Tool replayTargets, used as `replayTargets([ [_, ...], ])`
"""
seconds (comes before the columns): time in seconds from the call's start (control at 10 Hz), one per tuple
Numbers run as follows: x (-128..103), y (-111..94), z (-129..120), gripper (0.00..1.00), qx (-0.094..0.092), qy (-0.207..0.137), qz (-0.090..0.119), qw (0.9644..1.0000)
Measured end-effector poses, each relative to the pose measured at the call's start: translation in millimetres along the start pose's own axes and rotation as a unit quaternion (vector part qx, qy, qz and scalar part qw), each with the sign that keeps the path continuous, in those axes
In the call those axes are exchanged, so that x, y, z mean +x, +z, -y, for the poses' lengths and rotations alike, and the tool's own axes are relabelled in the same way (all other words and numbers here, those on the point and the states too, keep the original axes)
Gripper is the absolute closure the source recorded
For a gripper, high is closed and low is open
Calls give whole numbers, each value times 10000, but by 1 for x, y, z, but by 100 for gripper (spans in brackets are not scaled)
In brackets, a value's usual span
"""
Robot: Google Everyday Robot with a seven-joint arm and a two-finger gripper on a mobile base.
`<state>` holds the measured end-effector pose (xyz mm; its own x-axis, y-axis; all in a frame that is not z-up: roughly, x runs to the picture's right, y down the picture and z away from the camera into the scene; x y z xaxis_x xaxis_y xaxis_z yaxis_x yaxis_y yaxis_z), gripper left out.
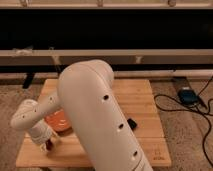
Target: Drag the pepper across the table
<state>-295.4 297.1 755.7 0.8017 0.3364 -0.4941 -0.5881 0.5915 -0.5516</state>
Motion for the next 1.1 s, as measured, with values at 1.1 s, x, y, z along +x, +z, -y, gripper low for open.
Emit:
replayTargets([
  [1.1,31,-4,46,100,530,-875,-899,9907],
])
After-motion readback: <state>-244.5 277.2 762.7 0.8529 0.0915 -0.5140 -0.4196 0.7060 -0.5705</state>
